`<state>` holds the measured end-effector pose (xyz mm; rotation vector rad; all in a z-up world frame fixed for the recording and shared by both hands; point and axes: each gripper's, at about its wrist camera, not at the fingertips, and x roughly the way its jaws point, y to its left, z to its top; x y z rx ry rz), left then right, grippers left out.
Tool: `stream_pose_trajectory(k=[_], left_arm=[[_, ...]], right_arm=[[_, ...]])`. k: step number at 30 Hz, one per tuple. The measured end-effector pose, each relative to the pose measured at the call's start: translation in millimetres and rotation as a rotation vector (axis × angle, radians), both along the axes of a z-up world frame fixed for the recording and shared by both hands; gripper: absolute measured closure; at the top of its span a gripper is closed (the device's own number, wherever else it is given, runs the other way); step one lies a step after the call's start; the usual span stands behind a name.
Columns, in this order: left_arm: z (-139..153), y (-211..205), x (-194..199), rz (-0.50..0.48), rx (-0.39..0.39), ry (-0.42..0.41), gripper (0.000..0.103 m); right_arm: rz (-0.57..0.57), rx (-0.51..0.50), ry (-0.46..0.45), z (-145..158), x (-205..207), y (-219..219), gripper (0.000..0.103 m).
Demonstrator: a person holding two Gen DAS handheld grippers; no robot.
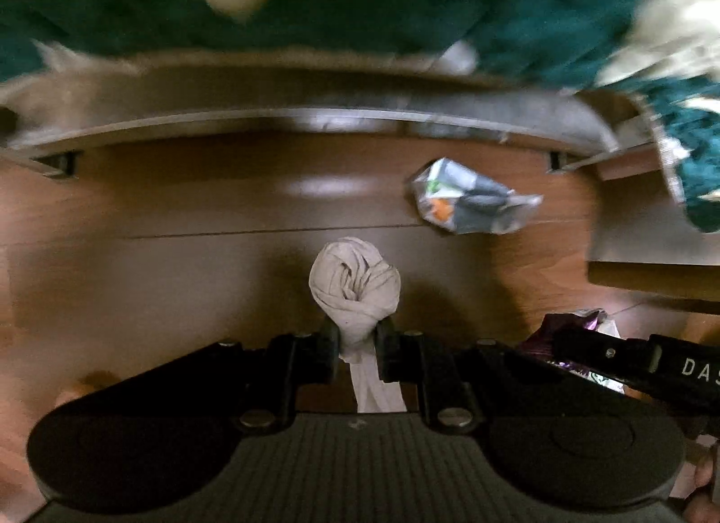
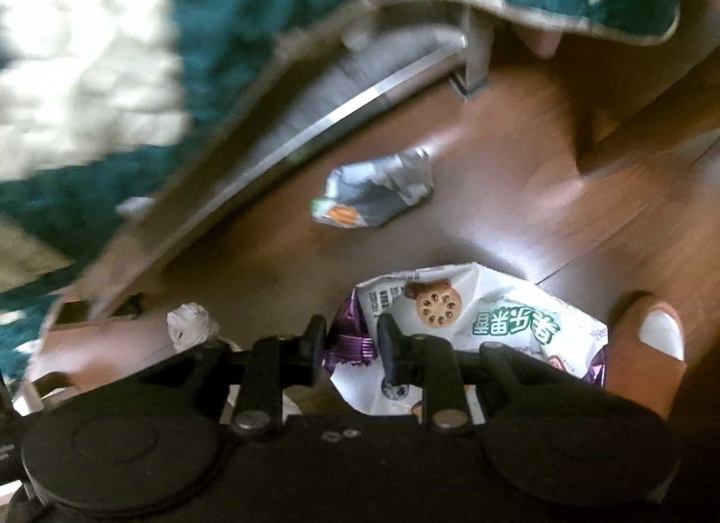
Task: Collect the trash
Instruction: 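Carry the snack wrapper and tissue up to the teal wastebasket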
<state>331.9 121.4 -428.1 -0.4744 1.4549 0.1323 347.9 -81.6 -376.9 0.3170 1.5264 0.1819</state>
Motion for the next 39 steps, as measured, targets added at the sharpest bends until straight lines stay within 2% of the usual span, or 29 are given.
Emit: stream_pose_trajectory(k=[6, 11, 18, 24, 29, 36, 39], left_arm=[[83, 4, -25, 0.038, 0.001, -0.099, 0.088], [155, -9, -50, 0.025, 0.012, -0.210, 0.088], [257, -24, -90, 0.047, 0.020, -0.420, 0.088], [349, -32, -116, 0.026, 0.022, -0.591, 0.088], [420, -55, -129, -0.030, 0.057, -0.743, 0.088], [517, -108, -132, -0.131, 0.116, -0.933, 0.087], [549, -132, -125, -0.169, 0.103, -0.990, 0.087]], right_arm=[[0.027, 0.082, -0.120, 83, -22, -11, 0.079], [0.050, 0.149, -0.233, 151, -45, -24, 0.079], [0.134, 0.260, -0.427, 246, -85, -46, 0.079], [0.223, 0.332, -0.619, 330, -116, -67, 0.079], [0.285, 0.330, -0.795, 397, -135, -88, 0.079], [0.291, 0.269, -1.034, 481, -140, -132, 0.079], [0.254, 0.231, -1.105, 509, -136, -160, 0.079]])
